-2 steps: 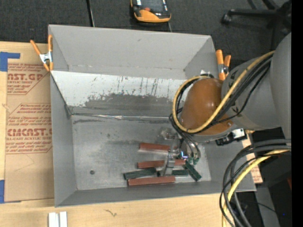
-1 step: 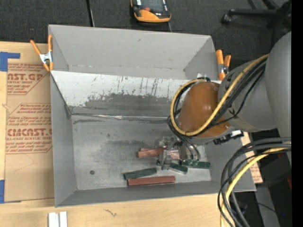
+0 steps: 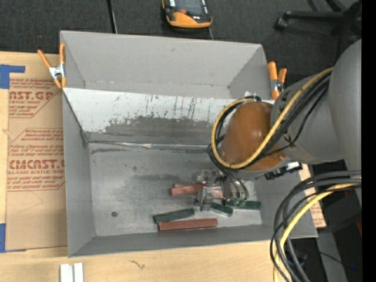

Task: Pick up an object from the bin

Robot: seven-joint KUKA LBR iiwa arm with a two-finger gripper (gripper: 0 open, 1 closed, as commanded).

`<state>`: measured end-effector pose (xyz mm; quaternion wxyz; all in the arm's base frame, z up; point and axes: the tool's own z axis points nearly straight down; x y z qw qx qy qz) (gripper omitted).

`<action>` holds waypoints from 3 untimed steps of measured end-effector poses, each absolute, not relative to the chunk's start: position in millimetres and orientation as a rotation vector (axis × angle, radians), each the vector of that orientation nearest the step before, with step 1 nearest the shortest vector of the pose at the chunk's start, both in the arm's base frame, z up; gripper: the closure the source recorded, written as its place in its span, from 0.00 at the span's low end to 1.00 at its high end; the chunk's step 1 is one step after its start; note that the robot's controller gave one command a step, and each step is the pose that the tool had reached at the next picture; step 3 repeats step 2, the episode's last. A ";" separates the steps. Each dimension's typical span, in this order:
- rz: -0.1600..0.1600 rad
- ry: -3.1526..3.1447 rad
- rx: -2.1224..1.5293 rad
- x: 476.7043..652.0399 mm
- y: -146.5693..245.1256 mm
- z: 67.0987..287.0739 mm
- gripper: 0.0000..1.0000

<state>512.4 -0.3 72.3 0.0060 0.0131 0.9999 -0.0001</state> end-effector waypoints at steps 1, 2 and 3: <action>-0.001 3.142 0.040 509.9 -0.2 79.2 1.00; -0.001 3.141 0.040 510.5 -0.1 89.7 1.00; -0.001 3.141 0.040 510.5 -0.1 89.7 1.00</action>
Offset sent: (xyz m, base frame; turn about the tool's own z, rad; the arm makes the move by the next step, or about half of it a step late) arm 0.0001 0.0000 0.0317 0.0000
